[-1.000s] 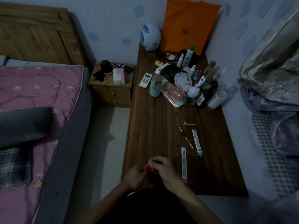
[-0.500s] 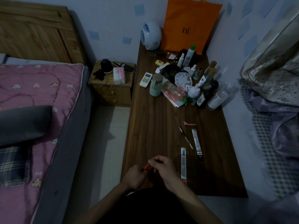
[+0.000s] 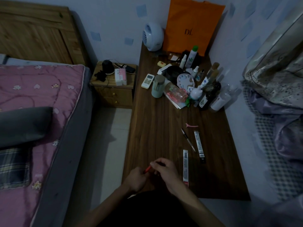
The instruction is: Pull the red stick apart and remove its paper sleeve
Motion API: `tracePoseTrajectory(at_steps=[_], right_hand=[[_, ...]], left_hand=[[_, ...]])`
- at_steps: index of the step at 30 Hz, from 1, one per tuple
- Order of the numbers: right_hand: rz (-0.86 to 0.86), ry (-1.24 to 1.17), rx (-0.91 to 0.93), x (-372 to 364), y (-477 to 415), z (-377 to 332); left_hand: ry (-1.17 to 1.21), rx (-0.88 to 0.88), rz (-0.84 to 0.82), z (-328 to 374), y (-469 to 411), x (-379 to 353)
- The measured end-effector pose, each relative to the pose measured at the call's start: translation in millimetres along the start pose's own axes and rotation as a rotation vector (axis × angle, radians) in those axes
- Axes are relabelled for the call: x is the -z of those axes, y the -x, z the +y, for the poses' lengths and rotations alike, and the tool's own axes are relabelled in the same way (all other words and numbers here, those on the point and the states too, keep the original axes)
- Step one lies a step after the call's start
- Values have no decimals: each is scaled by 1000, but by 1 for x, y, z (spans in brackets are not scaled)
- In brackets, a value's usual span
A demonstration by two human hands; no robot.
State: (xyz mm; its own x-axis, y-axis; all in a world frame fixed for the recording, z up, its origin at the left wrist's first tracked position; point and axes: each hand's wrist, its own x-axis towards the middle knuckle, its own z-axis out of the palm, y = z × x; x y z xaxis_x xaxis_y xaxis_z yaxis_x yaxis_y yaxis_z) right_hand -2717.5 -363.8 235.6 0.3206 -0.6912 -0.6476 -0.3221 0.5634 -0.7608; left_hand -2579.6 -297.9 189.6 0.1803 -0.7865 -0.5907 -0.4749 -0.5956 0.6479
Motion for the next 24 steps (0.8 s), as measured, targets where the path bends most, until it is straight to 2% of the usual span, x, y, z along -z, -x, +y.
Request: tracePoseTrajectory(at_steps=[12,24], right_hand=[[-43,-46,-14,2,2,-2],[-36,35,20,1,-3,9]], left_hand=[[50,9,-5,-1,-1,-2],[36,-9,-65,4,7,2]])
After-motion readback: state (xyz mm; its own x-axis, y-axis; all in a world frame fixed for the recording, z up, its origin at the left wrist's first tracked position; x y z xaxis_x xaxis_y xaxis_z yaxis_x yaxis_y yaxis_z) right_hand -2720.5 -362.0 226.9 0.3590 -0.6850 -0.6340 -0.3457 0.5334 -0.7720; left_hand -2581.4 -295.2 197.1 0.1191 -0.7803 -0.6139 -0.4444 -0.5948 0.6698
